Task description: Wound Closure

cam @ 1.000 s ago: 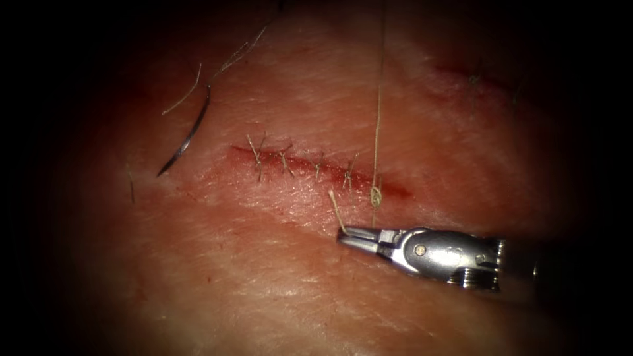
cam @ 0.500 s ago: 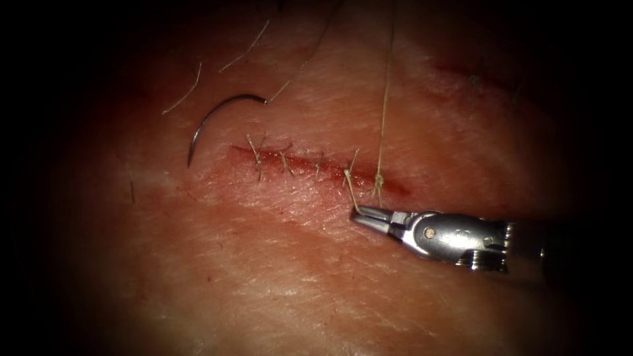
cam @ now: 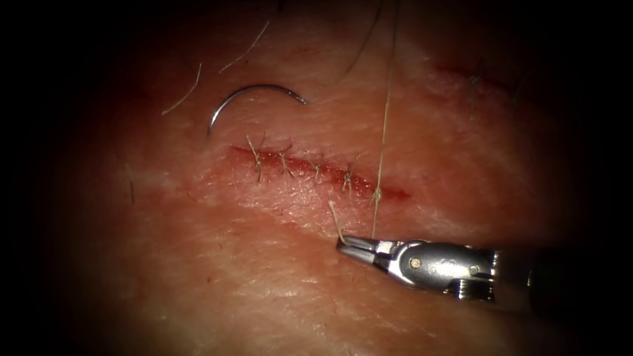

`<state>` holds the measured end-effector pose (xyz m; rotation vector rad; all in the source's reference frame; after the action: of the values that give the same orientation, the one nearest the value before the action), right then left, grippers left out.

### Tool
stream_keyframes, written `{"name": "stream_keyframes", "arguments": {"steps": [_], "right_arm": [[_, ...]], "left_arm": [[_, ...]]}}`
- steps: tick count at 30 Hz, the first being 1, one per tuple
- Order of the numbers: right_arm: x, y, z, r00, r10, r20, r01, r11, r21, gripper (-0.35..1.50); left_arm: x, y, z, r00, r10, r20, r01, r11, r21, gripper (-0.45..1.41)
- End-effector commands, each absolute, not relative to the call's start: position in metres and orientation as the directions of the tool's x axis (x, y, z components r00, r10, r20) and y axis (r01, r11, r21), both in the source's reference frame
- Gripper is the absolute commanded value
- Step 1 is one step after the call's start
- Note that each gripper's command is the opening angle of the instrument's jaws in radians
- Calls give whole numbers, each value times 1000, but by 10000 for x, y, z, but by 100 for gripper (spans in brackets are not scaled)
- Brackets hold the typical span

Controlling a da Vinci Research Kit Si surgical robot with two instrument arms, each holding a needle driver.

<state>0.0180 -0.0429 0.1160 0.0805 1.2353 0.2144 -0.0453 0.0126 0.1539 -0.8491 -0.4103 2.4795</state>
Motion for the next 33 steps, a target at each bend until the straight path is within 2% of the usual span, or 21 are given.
{"name": "stream_keyframes", "arguments": {"steps": [1,33], "right_arm": [[186,-436,1163,306,206,-929,-121,977,177,-35],[200,-458,1162,288,206,-935,-141,975,171,-35]], "left_arm": [[-458,132,1544,-689,531,-493,-344,-839,-422,-45],[-434,163,1549,-726,493,-480,-385,-869,-310,-45]]}}
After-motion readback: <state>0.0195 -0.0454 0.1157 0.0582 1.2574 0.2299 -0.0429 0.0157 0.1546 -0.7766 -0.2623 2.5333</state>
